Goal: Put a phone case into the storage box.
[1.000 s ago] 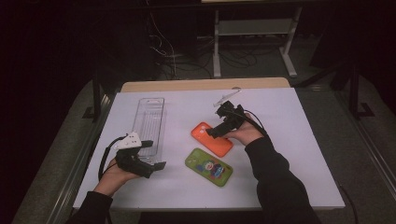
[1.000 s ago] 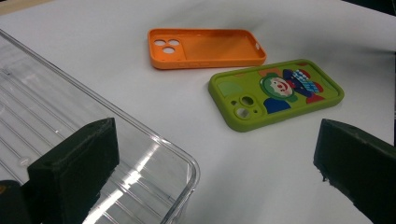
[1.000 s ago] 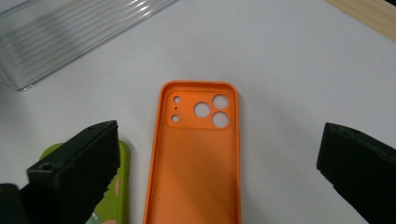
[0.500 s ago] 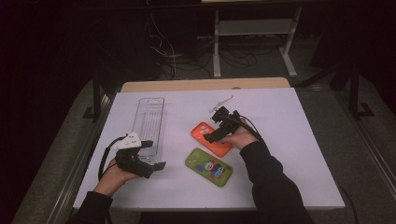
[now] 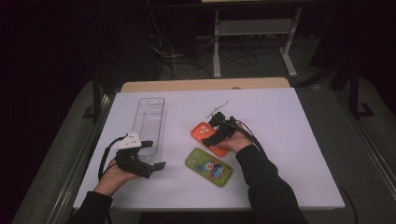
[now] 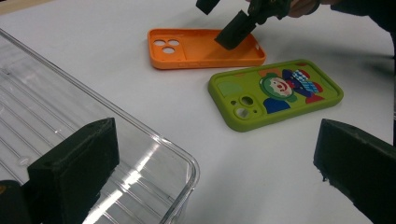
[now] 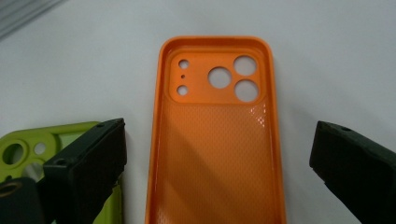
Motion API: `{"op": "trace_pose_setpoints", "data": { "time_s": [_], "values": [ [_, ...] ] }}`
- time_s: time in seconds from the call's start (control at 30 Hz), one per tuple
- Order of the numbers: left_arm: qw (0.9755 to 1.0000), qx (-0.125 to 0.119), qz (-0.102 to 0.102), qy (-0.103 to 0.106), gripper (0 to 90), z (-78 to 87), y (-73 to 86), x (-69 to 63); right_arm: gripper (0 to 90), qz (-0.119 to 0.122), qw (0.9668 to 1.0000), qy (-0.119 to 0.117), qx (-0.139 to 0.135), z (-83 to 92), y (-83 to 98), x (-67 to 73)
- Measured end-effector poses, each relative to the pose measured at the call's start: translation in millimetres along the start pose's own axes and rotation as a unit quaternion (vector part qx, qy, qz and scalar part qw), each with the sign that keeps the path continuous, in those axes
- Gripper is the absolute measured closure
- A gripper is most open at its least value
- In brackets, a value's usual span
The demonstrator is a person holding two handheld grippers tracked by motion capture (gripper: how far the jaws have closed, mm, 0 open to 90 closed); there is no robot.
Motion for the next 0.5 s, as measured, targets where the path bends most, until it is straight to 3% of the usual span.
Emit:
{"op": "trace_pose_setpoints", "data": {
  "time_s": [0.5],
  "values": [
    [1.0000,0.000,-0.001,0.000,0.0,0.0,0.1,0.0,7.5,0.013,0.9996,0.007,0.022,-13.9,7.8,4.2]
  ]
}}
Point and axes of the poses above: each handheld gripper's, and its own axes: z roughly backward along the jaws, y roughly out of its underside, x roughly to its left, the point moved 3 cm from there along -z, roughly forward along the jaws, and after that the axes turned 10 degrees about y, right-handed, at the moved point
